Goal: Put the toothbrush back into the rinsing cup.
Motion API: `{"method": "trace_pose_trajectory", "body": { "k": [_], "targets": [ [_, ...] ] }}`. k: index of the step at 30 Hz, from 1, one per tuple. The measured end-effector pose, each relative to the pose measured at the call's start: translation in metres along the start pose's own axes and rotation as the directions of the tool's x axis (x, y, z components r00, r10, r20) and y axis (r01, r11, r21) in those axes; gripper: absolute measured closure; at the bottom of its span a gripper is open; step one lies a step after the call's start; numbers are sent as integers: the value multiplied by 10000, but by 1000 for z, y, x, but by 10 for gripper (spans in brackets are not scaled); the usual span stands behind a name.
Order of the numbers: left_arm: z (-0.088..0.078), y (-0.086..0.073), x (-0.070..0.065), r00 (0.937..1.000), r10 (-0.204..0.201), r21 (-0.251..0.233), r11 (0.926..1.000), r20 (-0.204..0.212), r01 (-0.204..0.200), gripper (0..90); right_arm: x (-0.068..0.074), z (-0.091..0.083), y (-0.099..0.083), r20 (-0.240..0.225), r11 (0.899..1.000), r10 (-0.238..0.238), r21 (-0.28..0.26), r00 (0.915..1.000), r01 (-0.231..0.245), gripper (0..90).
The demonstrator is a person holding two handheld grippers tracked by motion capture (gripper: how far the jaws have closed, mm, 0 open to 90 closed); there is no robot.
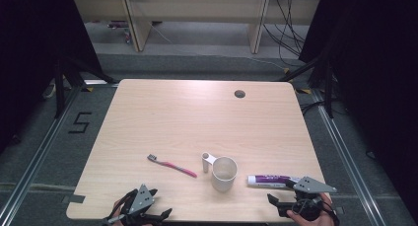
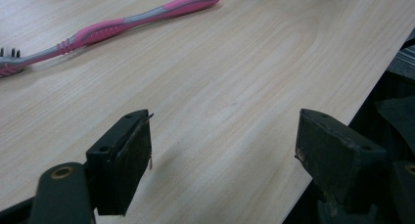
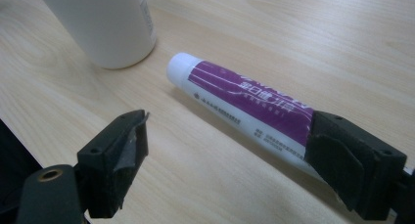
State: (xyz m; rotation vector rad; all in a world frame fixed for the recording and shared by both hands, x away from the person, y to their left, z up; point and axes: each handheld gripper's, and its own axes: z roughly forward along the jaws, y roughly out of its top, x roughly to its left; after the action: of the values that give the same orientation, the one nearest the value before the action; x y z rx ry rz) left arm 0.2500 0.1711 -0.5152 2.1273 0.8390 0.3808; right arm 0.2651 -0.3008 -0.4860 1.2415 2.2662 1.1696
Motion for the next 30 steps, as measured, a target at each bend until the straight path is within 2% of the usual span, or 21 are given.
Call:
{"method": "trace_pose_trajectory", "body": {
  "k": [4, 6, 11, 13, 14, 16, 19, 20, 21, 22, 24, 26, 29, 30],
  "targets": [
    [-1, 0, 0, 10000, 6, 76, 10000, -20, -6, 210, 0, 0, 0, 35, 10000, 5, -4, 10000, -5, 173],
    [-1, 1, 0, 10000, -5, 66, 10000, -20, 5, 210, -3, 0, 0, 147, 9994, -328, -99, 9994, 330, 176],
    [0, 2, 1, 10000, -62, -57, 10000, -59, 62, 210, -4, -1, 0, 167, 9993, -341, -115, 9993, 343, 181],
    [0, 3, 1, 10000, -69, 31, 10000, -16, 69, 210, -4, -1, 1, 173, 9993, -336, -128, 9993, 338, 184],
    [0, 3, 2, 9999, -69, 51, 10000, -102, 69, 211, -2, 0, 0, 97, 9998, -125, -127, 9999, 127, 185],
    [0, 4, 2, 9999, -80, 32, 10000, -83, 81, 213, -4, -1, 1, 155, 9994, -305, -152, 9994, 307, 187],
    [2, 6, 3, 9997, -173, -179, 9997, -148, 170, 233, -4, -1, 0, 193, 9996, -270, -123, 9994, 272, 193],
    [4, 8, 1, 9989, -466, -318, 9984, -39, 465, 241, -4, -1, 0, 196, 9996, -265, -134, 9995, 267, 195],
    [4, 8, 1, 9989, -466, -318, 9984, -39, 465, 250, -4, -1, 0, 196, 9996, -265, -134, 9995, 267, 195],
    [4, 10, 4, 9996, -296, -245, 9993, -47, 294, 275, -2, -1, -1, 159, 10000, 25, -56, 9999, -24, 197],
    [4, 11, 4, 9996, -268, -311, 9992, -1, 267, 336, -2, -1, -1, 131, 9999, 65, -90, 9999, -64, 200],
    [8, 15, 5, 9992, -394, -668, 9970, -15, 392, 406, -3, -2, -1, 135, 10000, 33, -23, 9999, -33, 203],
    [11, 20, 7, 9996, -201, -804, 9966, -181, 186, 534, -3, -1, -1, 88, 10000, 82, -42, 9999, -81, 206],
    [13, 22, 8, 9999, 29, -701, 9975, -129, -38, 576, -3, -1, -1, 119, 10000, 30, -18, 9999, -30, 208]
  ]
}}
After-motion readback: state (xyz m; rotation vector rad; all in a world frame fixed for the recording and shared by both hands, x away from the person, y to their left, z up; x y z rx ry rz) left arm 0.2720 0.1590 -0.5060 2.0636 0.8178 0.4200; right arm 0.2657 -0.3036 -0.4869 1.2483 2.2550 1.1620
